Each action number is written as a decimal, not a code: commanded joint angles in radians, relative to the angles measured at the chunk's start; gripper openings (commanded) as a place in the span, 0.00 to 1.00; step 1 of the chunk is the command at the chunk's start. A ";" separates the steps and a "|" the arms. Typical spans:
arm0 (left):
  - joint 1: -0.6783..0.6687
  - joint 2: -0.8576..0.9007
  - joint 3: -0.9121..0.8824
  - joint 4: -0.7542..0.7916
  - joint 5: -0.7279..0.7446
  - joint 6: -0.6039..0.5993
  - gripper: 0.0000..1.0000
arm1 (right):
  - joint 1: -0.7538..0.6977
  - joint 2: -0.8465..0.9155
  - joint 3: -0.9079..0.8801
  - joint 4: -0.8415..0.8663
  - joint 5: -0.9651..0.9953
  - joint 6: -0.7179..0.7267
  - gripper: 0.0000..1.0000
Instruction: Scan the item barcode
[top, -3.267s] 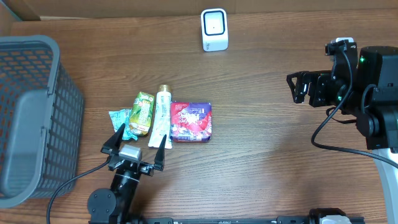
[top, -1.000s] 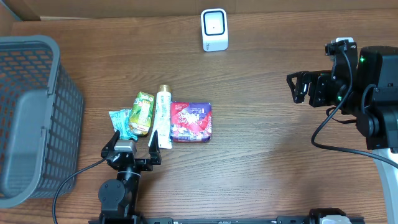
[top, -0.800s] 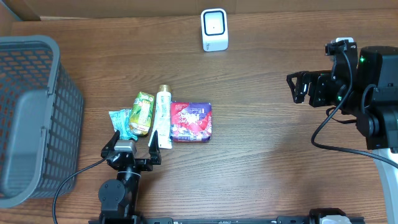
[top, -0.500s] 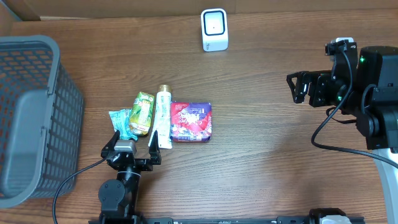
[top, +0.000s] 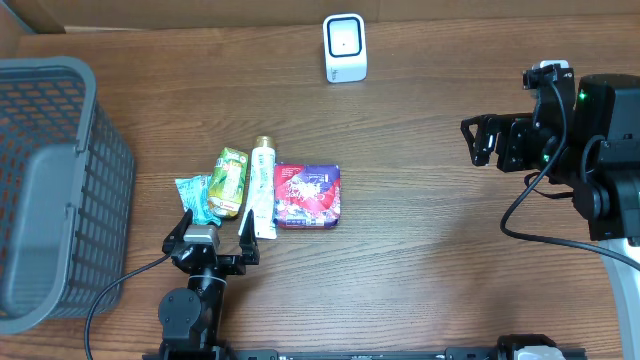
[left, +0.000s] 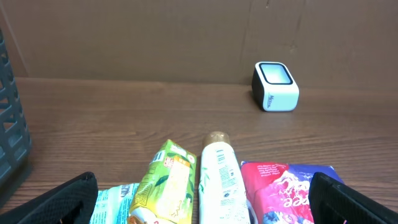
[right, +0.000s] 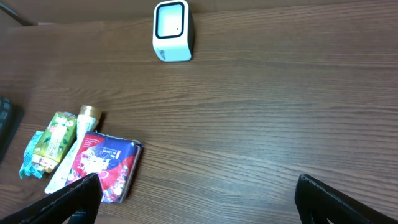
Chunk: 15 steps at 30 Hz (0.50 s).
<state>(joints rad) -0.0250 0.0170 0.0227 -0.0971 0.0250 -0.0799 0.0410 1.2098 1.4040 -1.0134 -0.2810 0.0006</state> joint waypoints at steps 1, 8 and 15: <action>0.008 -0.013 -0.010 0.004 -0.007 -0.018 0.99 | 0.003 -0.007 0.029 0.004 0.003 0.003 1.00; 0.008 -0.013 -0.010 0.004 -0.007 -0.018 0.99 | 0.003 -0.007 0.029 0.004 0.003 0.003 1.00; 0.008 -0.013 -0.010 0.004 -0.007 -0.018 1.00 | 0.003 -0.007 0.029 0.004 0.003 0.003 1.00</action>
<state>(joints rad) -0.0250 0.0170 0.0227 -0.0971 0.0250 -0.0799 0.0410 1.2098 1.4040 -1.0138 -0.2810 0.0010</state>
